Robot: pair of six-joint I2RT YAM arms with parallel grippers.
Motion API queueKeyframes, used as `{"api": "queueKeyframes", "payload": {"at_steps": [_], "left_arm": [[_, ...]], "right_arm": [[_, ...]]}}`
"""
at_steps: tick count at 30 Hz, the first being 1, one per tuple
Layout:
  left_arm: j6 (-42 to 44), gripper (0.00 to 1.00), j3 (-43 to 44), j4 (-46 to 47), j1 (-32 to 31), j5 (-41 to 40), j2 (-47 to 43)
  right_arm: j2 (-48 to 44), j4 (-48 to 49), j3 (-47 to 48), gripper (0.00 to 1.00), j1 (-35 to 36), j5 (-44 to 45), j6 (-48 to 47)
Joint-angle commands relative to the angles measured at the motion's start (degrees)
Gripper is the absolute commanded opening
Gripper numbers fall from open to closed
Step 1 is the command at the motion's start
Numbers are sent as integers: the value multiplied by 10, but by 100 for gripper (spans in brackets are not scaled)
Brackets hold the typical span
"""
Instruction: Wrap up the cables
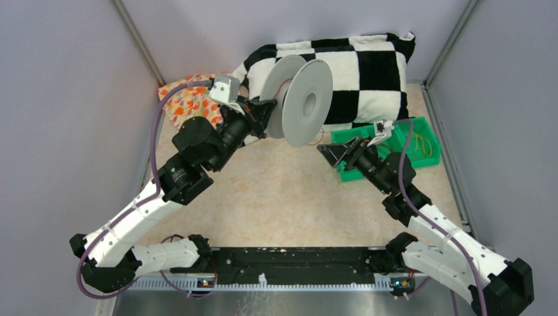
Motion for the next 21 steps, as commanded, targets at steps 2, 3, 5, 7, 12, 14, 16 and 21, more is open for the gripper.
{"api": "queueKeyframes", "payload": {"at_steps": [2,3,5,7,12,14,16,21], "left_arm": [[-6,0,14,83,0,6,-4],[-6,0,14,83,0,6,-5],[-7,0,12,83,0,5,-8],[-7,0,10,83,0,5,-8],[-9,0,7,86,0,5,-7],[-6,0,8,84,0,2,-7],[-1,0,10,81,1,-2,-6],[-2,0,18,73,1,-46,3]], "right_arm": [[40,69,37,79,6,-19,-4],[44,73,39,80,6,-15,-6],[51,84,42,79,6,-6,-7],[67,93,48,76,7,1,-7],[109,135,54,61,7,13,7],[127,165,49,49,7,10,20],[139,179,45,25,6,8,31],[125,109,47,0,8,13,24]]}}
